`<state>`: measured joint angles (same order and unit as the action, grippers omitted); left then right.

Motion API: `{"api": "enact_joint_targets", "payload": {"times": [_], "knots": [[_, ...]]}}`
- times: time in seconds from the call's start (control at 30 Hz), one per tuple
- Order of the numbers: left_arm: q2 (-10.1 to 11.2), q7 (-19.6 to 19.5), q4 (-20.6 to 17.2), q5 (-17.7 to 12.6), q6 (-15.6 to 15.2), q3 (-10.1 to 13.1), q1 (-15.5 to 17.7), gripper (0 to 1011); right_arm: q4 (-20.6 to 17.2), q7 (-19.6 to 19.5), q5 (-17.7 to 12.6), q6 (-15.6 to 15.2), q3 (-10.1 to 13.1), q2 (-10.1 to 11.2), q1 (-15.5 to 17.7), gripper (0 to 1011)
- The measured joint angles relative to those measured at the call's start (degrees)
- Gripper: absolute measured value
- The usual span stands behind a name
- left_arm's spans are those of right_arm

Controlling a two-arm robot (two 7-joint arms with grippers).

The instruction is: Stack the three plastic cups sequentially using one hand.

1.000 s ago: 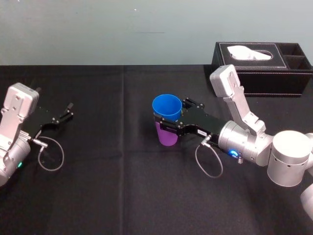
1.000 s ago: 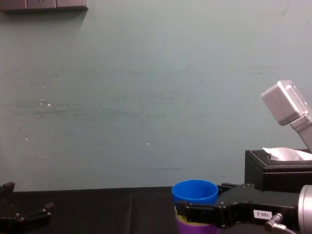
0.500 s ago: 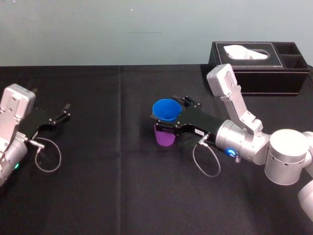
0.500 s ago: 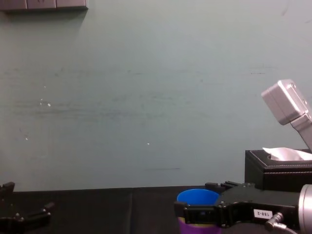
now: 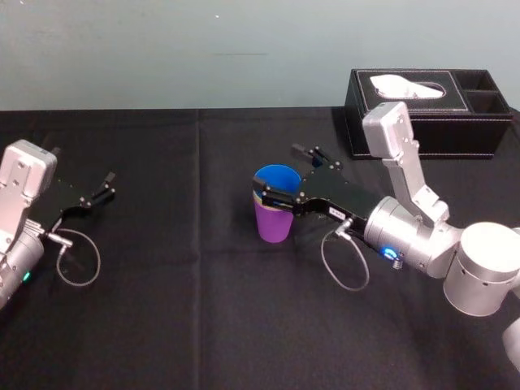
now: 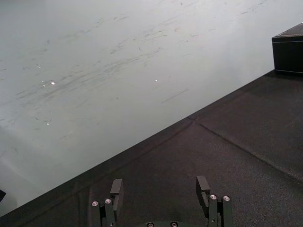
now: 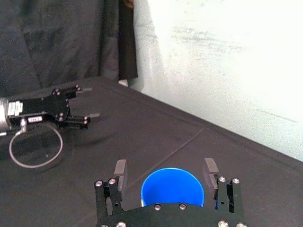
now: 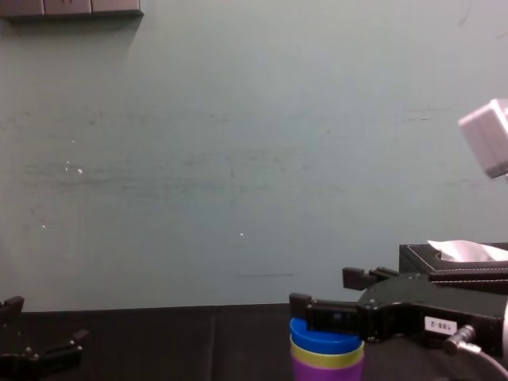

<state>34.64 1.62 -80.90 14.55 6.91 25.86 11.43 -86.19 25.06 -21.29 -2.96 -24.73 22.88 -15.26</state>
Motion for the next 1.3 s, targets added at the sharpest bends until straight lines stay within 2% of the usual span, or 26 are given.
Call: {"api": "enact_joint_targets", "payload": {"times": [0.37,0.63,0.83,0.93,0.97,1.07,1.3], "knots": [[0.00,0.00,0.00,0.00,0.00,0.00,0.00,1011,-2.37,-3.49,-0.46,2.99,3.51,-0.72,4.08,1003],[0.00,0.00,0.00,0.00,0.00,0.00,0.00,1011,-2.99,-7.06,1.14,4.88,6.09,-2.02,6.40,1003],[0.00,0.00,0.00,0.00,0.00,0.00,0.00,1011,-3.45,-12.22,4.65,5.23,7.57,-3.60,8.11,1003],[0.00,0.00,0.00,0.00,0.00,0.00,0.00,1011,-3.76,-16.56,7.84,5.41,8.28,-5.04,9.13,1003],[0.00,0.00,0.00,0.00,0.00,0.00,0.00,1011,-3.76,-16.56,7.84,5.41,8.28,-5.04,9.13,1003],[0.00,0.00,0.00,0.00,0.00,0.00,0.00,1011,-4.08,-19.77,10.15,5.25,8.71,-6.36,9.77,1003],[0.00,0.00,0.00,0.00,0.00,0.00,0.00,1011,-4.53,-25.76,14.42,2.28,9.53,-9.41,10.50,1003]]}}
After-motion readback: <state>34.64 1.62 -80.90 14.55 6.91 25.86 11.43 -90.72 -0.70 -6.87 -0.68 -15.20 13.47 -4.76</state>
